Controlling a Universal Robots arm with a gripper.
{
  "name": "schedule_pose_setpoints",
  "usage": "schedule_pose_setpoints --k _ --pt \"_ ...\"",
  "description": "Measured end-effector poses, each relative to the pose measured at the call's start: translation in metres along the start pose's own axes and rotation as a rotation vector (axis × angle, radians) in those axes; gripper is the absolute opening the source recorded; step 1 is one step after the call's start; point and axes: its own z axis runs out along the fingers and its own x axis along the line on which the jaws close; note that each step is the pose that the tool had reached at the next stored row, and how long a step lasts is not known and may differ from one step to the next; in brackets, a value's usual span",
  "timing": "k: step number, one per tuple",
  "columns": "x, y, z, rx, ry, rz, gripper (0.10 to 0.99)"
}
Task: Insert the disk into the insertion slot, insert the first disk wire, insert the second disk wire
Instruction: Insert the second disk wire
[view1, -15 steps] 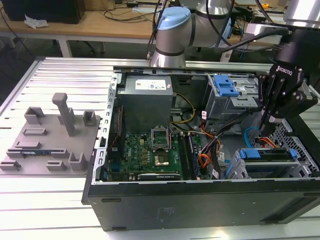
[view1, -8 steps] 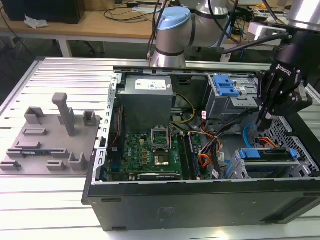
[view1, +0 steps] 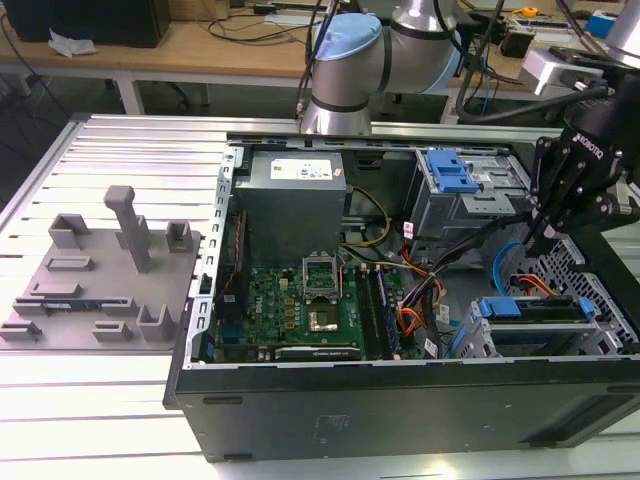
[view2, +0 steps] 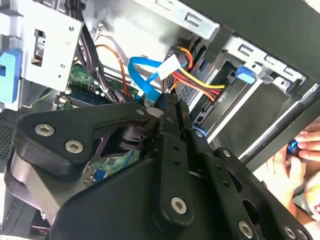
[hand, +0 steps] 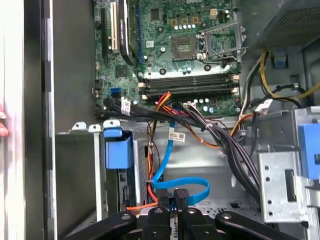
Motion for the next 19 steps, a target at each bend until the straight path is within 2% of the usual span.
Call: schedule_pose_setpoints --k 3,6,12,13,14,16,18,19 --pt "0.0042 -0.0007 0.0004 -0.001 -0.0186 0.000 0.161" --pt "0.0093 -0.0013 0.0009 -0.002 -0.0329 0.001 0.161" --pt "0.0345 -0.0031 0.0054 -0.003 -0.0359 0.001 0.161" --pt "0.0367 -0.0032 0.0060 -0.003 -0.0399 0.000 0.161" --pt "0.0385 -0.0031 0.0065 -0.003 -0.0474 0.000 0.161" --pt "0.0422 -0.0028 0.0074 -0.004 -0.0696 -0.002 0.161" --pt "0.0471 -0.0024 0.0084 -0.004 -0.0977 -0.005 0.161" --pt "0.0491 -0.0023 0.0090 -0.005 -0.1056 -0.005 0.161"
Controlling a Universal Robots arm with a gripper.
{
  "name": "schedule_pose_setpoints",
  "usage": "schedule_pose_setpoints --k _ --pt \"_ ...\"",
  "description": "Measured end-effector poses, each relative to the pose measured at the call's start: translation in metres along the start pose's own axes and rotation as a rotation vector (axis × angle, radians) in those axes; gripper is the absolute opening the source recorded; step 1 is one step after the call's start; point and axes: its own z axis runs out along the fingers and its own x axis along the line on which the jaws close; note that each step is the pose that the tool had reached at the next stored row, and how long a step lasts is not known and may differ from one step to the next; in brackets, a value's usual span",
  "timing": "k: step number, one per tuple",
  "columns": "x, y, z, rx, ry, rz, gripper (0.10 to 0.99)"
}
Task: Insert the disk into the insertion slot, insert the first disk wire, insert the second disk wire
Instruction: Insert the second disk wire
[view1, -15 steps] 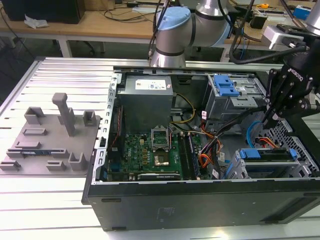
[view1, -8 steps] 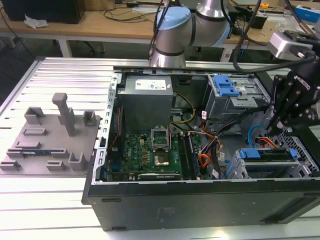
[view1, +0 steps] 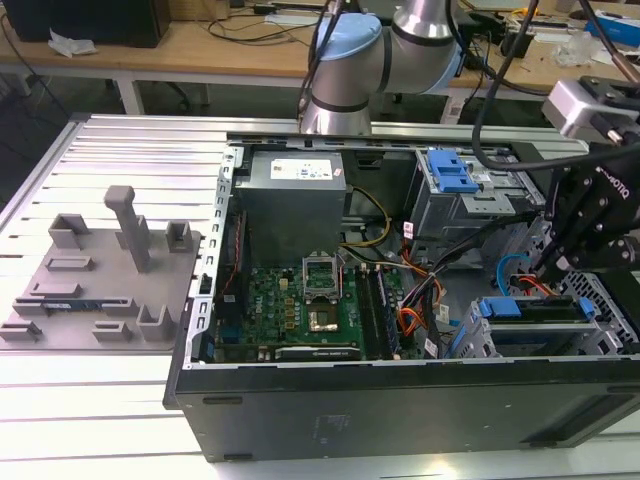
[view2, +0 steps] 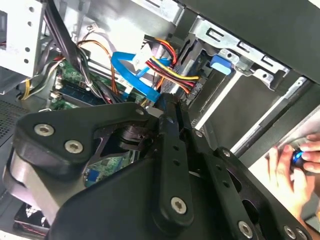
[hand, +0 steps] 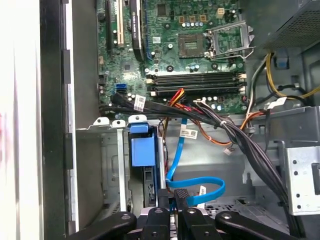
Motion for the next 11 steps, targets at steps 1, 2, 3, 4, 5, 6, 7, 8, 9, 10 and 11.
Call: schedule_pose_setpoints --k 1,2,3,4,5,6,7,8,9,10,11 --pt "0.0024 0.0000 0.0004 0.000 -0.0072 -0.001 0.161" --pt "0.0048 0.0000 0.0008 0.000 -0.0130 -0.001 0.161" --pt "0.0070 -0.0001 0.0013 -0.001 -0.0179 -0.002 0.161" --pt "0.0070 -0.0001 0.0013 -0.001 -0.0178 -0.002 0.161" --pt "0.0070 -0.0001 0.0012 0.000 -0.0178 -0.002 0.161" --pt "0.0070 0.0000 0.0013 0.000 -0.0178 -0.002 0.161" --pt "0.0070 0.0000 0.0013 0.000 -0.0177 -0.002 0.161" --pt "0.0071 0.0005 0.0013 -0.001 -0.0176 -0.001 0.161" --pt "0.0076 0.0016 0.0017 0.000 -0.0175 -0.001 0.161" --pt "0.0083 0.0019 0.0022 -0.001 -0.0180 -0.002 0.161" --pt "0.0092 0.0018 0.0023 0.000 -0.0178 -0.002 0.161"
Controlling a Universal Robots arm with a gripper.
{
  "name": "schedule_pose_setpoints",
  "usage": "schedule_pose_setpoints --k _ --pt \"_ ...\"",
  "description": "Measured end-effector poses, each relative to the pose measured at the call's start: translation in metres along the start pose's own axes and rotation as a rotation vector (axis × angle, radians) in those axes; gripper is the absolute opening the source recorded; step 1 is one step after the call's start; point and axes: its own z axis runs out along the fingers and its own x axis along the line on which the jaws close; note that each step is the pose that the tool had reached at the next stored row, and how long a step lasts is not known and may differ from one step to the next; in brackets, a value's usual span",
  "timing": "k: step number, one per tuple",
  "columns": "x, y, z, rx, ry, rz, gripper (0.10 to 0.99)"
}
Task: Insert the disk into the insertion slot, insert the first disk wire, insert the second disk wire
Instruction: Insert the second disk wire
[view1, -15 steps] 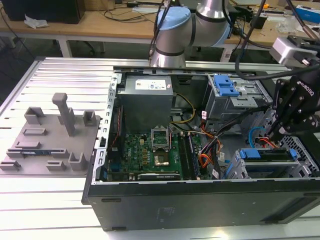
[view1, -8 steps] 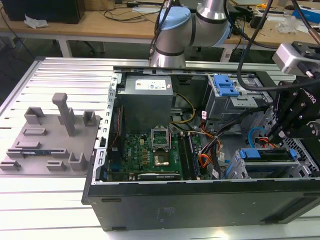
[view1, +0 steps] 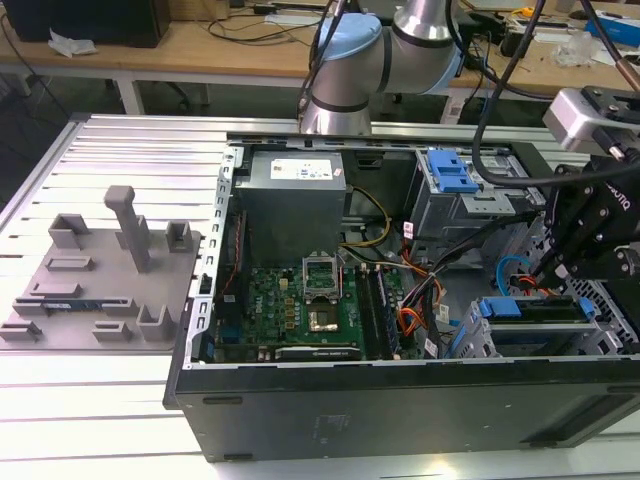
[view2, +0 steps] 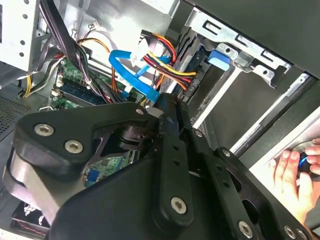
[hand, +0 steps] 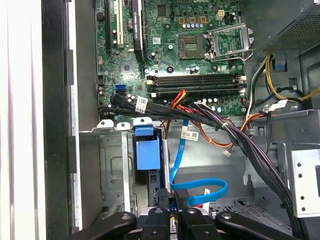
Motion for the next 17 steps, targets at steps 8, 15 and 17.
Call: schedule_pose_setpoints --k 8,15,17 --pt "0.0070 -0.0005 0.0014 0.000 0.0002 0.000 0.161" --pt "0.0069 -0.0010 0.0032 0.000 0.0001 0.000 0.161" --pt "0.0069 -0.0011 0.0039 0.000 -0.0002 0.000 0.161"
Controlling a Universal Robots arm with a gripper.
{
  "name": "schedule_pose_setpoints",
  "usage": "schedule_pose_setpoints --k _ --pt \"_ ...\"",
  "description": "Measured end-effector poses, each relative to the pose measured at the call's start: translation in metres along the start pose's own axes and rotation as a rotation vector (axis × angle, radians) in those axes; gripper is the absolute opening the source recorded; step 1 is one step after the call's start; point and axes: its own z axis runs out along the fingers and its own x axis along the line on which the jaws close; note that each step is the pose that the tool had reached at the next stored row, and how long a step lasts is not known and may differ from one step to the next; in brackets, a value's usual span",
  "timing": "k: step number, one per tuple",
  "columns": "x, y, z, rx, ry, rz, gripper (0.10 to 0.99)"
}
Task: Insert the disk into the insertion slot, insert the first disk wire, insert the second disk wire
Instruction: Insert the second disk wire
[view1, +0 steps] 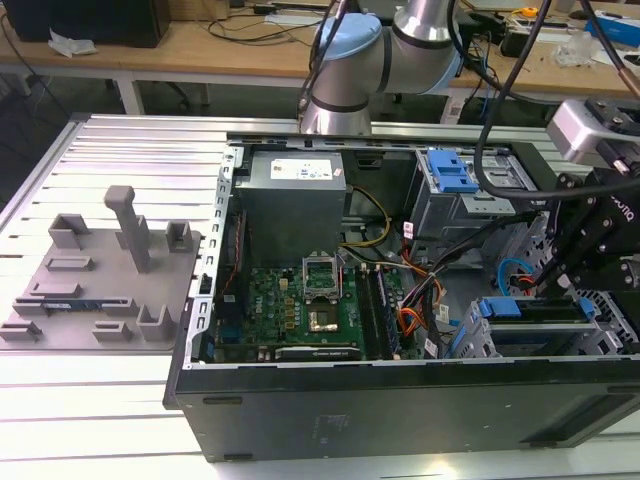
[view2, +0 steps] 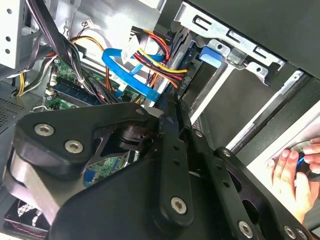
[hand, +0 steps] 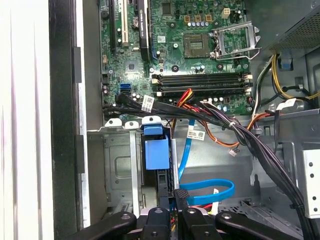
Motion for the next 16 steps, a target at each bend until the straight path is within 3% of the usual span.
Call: schedule_pose_setpoints --k 10,16 --pt "0.0000 -0.0013 0.0070 0.000 0.0003 -0.002 0.161" --pt "0.0011 -0.0005 0.0152 0.001 0.0025 -0.005 0.161"
